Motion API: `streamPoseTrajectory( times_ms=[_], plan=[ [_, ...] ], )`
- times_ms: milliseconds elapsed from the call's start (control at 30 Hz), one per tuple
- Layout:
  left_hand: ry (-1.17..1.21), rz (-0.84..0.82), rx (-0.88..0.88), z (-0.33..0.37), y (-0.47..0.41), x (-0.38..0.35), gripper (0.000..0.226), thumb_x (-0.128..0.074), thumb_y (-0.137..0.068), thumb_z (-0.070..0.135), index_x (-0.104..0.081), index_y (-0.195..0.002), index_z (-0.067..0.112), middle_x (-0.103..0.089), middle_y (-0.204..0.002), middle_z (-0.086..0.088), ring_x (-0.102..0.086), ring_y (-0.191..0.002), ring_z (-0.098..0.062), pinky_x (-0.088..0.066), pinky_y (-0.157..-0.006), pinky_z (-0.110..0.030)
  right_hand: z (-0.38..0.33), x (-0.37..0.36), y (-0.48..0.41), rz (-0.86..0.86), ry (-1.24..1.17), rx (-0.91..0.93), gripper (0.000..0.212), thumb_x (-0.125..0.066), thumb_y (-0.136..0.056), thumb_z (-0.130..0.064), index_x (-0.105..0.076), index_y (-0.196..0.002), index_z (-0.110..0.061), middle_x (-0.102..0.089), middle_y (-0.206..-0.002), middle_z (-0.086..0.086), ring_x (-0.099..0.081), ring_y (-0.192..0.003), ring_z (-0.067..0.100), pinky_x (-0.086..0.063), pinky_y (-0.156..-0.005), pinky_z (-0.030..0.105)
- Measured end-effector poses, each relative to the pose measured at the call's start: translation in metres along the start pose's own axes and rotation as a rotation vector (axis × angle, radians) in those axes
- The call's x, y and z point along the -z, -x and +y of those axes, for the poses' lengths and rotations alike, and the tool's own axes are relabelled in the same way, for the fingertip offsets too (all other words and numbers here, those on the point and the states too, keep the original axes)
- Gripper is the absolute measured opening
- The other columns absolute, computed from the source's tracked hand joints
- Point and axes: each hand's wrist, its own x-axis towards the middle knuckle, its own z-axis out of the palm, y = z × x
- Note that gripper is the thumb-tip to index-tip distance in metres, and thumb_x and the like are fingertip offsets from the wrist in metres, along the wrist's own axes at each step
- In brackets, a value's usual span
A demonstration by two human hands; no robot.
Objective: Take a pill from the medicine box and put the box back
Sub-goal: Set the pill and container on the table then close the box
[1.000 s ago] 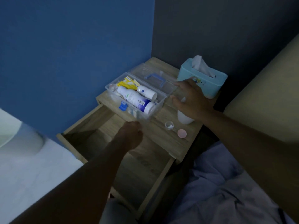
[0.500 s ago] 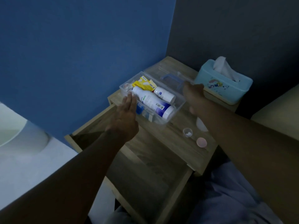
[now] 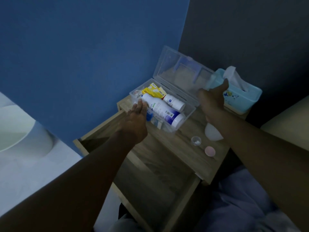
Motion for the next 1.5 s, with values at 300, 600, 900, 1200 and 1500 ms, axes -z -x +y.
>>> streamPoseTrajectory(
  times_ms=[300, 600, 900, 1200, 1500],
  plan=[
    [0.081, 0.125, 0.037, -0.007, 0.007, 0.015, 0.093, -0.053, -0.084, 0.003, 0.008, -0.155, 0.007, 0.009, -0.165, -0.008, 0.003, -0.153, -0.022, -0.006, -0.121, -0.031, 0.031, 0.028, 0.057, -0.458, 0.348, 0.565, 0.086, -0.05, -0.086, 0.011, -0.008, -0.157, -0.013, -0.02, -0.16, 0.012, -0.026, -0.133, -0.004, -0.028, -0.103, 0.002],
    [0.049, 0.128, -0.006, -0.005, 0.004, 0.023, 0.095, -0.055, -0.086, 0.004, 0.009, -0.155, 0.012, 0.014, -0.165, -0.004, 0.009, -0.152, -0.019, -0.006, -0.124, -0.033, 0.047, 0.034, 0.076, -0.533, 0.61, 0.842, 0.072, -0.037, -0.087, -0.014, -0.024, -0.156, -0.026, -0.02, -0.162, 0.009, -0.021, -0.15, 0.03, -0.039, -0.112, 0.05],
    [0.003, 0.135, -0.076, -0.009, -0.015, 0.012, 0.097, -0.057, -0.084, 0.004, 0.006, -0.156, 0.016, 0.012, -0.165, -0.001, 0.009, -0.152, -0.021, -0.008, -0.124, -0.038, 0.061, 0.027, 0.073, -0.506, 0.714, 1.07, 0.053, -0.043, -0.09, -0.007, -0.049, -0.143, -0.003, -0.048, -0.15, 0.015, -0.035, -0.146, 0.03, -0.031, -0.117, 0.053],
    [0.036, 0.211, -0.093, -0.016, -0.022, -0.004, 0.095, -0.052, -0.082, -0.009, 0.001, -0.156, 0.016, 0.006, -0.166, -0.001, 0.002, -0.153, -0.016, -0.01, -0.124, -0.033, 0.073, 0.022, 0.074, -0.456, 0.65, 1.062, 0.056, -0.041, -0.088, -0.006, -0.048, -0.144, -0.004, -0.047, -0.151, 0.014, -0.034, -0.147, 0.027, -0.028, -0.121, 0.048],
    [0.408, 0.122, -0.053, -0.009, -0.006, 0.001, 0.098, -0.056, -0.083, -0.006, 0.006, -0.157, 0.015, 0.005, -0.166, -0.003, -0.003, -0.153, -0.019, -0.014, -0.123, -0.033, 0.027, 0.018, 0.069, -0.425, 0.745, 1.043, 0.035, -0.061, -0.086, -0.03, -0.073, -0.112, -0.009, -0.072, -0.114, 0.005, -0.065, -0.105, 0.016, -0.054, -0.088, 0.039]
  ],
)
